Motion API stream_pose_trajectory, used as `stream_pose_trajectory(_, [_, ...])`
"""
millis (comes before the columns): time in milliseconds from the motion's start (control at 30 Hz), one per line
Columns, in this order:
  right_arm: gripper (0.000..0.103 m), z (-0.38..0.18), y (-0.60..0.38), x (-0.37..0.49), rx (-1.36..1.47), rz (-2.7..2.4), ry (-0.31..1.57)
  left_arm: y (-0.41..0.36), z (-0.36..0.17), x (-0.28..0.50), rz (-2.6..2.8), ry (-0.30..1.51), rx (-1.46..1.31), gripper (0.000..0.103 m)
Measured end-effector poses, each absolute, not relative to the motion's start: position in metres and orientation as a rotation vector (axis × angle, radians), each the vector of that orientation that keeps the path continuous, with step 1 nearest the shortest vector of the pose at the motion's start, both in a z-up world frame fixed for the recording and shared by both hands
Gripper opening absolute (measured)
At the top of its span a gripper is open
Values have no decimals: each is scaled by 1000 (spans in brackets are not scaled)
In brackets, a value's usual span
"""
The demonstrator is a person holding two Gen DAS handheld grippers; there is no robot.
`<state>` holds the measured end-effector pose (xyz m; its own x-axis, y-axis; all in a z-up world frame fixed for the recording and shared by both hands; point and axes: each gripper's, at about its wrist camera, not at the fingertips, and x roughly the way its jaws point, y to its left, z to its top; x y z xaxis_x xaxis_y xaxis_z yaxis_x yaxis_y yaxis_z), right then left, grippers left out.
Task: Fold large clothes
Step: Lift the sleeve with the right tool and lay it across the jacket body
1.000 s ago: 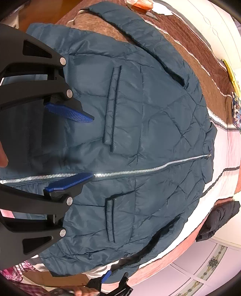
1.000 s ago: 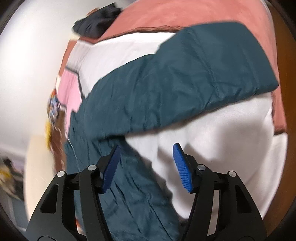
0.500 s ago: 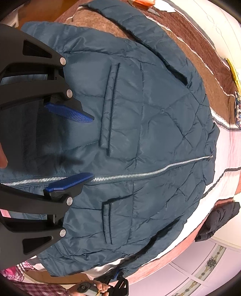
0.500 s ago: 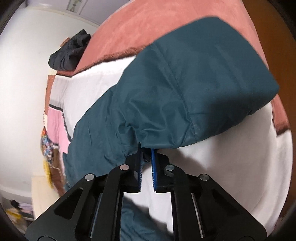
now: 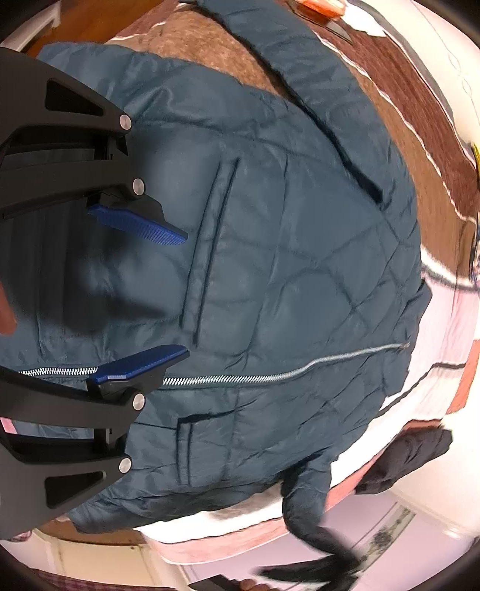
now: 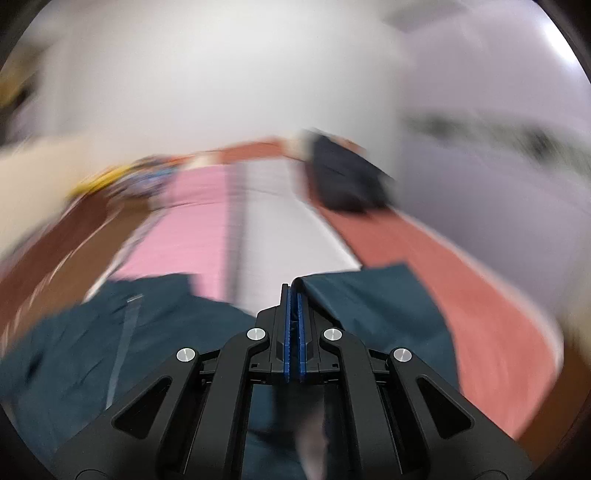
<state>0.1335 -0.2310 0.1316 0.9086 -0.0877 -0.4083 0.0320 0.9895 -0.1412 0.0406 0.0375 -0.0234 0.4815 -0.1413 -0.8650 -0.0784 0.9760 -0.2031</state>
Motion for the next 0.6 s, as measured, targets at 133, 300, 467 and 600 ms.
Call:
stream_pose_trajectory(133, [7, 87, -117, 149, -347, 263, 567, 53, -21, 39, -6, 1058, -264, 56])
stream_pose_trajectory(300, [27, 26, -60, 149, -377, 418, 739, 72, -17, 33, 31, 1036, -287, 56])
stream_pose_trajectory(467, [34, 32, -98, 151, -171, 411, 794, 83, -13, 39, 45, 1011, -282, 57])
stream_pose_trajectory(600, [40, 40, -142, 130, -13, 346, 799, 75, 1, 59, 25, 972, -261, 57])
